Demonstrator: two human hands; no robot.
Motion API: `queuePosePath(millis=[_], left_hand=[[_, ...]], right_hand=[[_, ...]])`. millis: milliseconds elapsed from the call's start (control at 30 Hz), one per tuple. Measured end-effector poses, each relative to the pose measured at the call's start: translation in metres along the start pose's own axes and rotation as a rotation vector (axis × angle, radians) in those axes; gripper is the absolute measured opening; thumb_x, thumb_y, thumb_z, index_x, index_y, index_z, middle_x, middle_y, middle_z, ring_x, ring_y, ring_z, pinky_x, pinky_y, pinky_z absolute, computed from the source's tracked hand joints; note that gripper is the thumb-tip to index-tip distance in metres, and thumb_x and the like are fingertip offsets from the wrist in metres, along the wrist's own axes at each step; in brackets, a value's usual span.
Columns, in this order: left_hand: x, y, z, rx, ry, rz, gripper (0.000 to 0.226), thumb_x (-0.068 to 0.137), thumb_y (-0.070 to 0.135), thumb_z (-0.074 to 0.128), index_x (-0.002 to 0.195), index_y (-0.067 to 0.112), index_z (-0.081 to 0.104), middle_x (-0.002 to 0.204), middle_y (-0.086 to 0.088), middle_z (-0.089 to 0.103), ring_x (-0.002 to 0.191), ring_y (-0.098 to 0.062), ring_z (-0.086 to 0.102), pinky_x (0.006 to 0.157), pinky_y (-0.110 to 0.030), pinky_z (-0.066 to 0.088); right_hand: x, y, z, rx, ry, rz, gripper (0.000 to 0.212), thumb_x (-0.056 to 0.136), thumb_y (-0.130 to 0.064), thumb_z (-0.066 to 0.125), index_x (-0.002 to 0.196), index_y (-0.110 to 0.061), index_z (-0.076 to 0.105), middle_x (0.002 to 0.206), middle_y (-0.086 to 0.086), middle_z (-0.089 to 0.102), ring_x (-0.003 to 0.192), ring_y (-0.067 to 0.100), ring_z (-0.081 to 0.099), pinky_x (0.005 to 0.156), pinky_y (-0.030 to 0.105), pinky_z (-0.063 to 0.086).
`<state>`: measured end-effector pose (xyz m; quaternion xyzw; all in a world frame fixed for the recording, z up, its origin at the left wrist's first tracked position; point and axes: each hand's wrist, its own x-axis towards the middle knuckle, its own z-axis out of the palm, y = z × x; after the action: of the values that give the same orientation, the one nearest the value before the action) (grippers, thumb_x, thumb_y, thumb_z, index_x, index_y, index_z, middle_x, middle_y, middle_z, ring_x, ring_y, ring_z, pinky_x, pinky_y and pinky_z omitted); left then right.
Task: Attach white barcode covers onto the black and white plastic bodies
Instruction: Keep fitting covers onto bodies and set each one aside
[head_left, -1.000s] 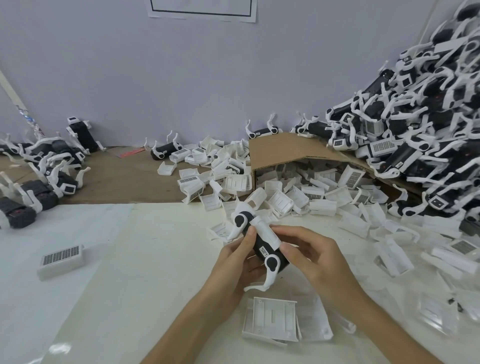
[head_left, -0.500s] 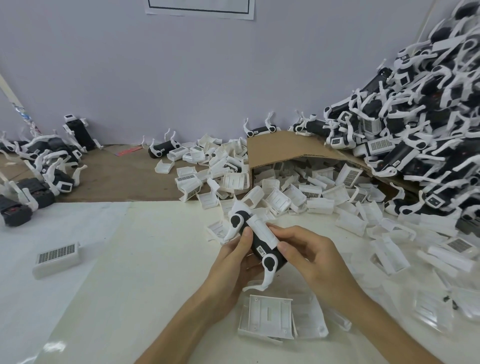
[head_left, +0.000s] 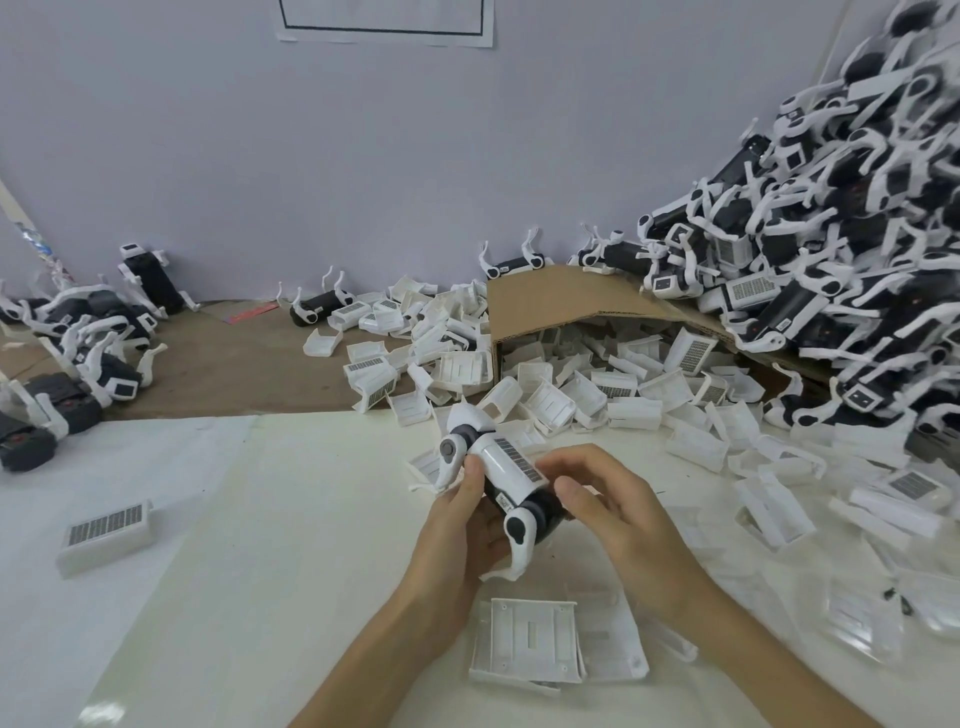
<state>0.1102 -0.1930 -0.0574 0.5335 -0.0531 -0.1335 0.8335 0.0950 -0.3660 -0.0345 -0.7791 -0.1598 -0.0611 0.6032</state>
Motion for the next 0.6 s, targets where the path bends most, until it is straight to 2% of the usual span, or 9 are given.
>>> queuePosePath(millis=[100,200,300,367,400,500,533,600], left_hand=[[0.000,-0.002,0.000,0.011,-0.004,0.020,0.052,0.093,0.055,0.041,0.124,0.021,0.066,0.118,-0.005,0.074,0.110,-0.021,0.070,0.082,-0.032,0.058],[0.000,-0.004,0.002,0.029,-0.013,0.037,0.056,0.090,0.055,0.041,0.127,0.019,0.064,0.121,-0.006,0.073,0.114,-0.023,0.068,0.089,-0.036,0.057],[-0.001,-0.004,0.001,0.062,-0.019,0.036,0.060,0.089,0.057,0.040,0.127,0.018,0.065,0.121,-0.008,0.073,0.113,-0.023,0.069,0.087,-0.032,0.059],[-0.001,-0.004,0.000,0.069,-0.016,0.023,0.061,0.091,0.056,0.039,0.129,0.015,0.064,0.122,-0.009,0.072,0.114,-0.025,0.069,0.086,-0.032,0.059],[0.001,-0.002,0.001,0.064,-0.003,0.014,0.060,0.092,0.054,0.039,0.129,0.014,0.064,0.123,-0.010,0.071,0.115,-0.026,0.068,0.091,-0.036,0.058],[0.003,0.005,0.003,0.012,0.015,-0.003,0.051,0.093,0.047,0.043,0.119,0.013,0.071,0.124,-0.018,0.069,0.121,-0.037,0.062,0.109,-0.057,0.042],[0.003,0.005,0.003,0.013,0.009,0.005,0.047,0.094,0.048,0.046,0.115,0.016,0.075,0.123,-0.018,0.070,0.120,-0.037,0.062,0.108,-0.058,0.043],[0.000,0.006,0.002,0.067,-0.047,0.043,0.045,0.095,0.054,0.052,0.113,0.020,0.076,0.121,-0.015,0.071,0.113,-0.029,0.067,0.096,-0.047,0.054]], right_hand=[[0.000,0.004,-0.003,-0.037,-0.064,0.081,0.026,0.092,-0.045,0.053,0.112,-0.035,0.066,0.111,-0.009,0.070,0.108,0.008,0.063,0.097,0.037,0.047],[0.000,0.002,-0.001,0.002,-0.171,0.122,0.033,0.094,-0.053,0.050,0.121,-0.038,0.062,0.114,-0.010,0.070,0.109,0.010,0.063,0.099,0.035,0.048],[0.001,-0.001,0.000,0.059,-0.215,0.134,0.040,0.094,-0.049,0.053,0.129,-0.030,0.060,0.113,-0.005,0.072,0.105,0.013,0.067,0.094,0.029,0.051],[0.003,-0.003,-0.001,0.120,-0.189,0.125,0.037,0.096,-0.039,0.056,0.128,-0.021,0.062,0.109,0.000,0.074,0.098,0.013,0.069,0.085,0.026,0.053],[0.003,-0.003,-0.002,0.138,-0.167,0.113,0.034,0.097,-0.035,0.057,0.126,-0.019,0.063,0.109,0.000,0.074,0.097,0.012,0.069,0.082,0.024,0.053],[0.003,-0.006,-0.003,0.084,-0.076,0.061,0.029,0.093,-0.033,0.064,0.120,-0.024,0.067,0.108,-0.001,0.075,0.100,0.011,0.069,0.083,0.020,0.052],[0.001,-0.007,-0.004,0.031,-0.042,0.031,0.030,0.090,-0.034,0.065,0.119,-0.027,0.067,0.108,-0.004,0.075,0.102,0.009,0.068,0.085,0.018,0.051],[-0.002,-0.010,-0.005,-0.107,0.011,-0.043,0.033,0.086,-0.034,0.066,0.119,-0.032,0.067,0.109,-0.014,0.073,0.107,0.007,0.065,0.088,0.014,0.047]])
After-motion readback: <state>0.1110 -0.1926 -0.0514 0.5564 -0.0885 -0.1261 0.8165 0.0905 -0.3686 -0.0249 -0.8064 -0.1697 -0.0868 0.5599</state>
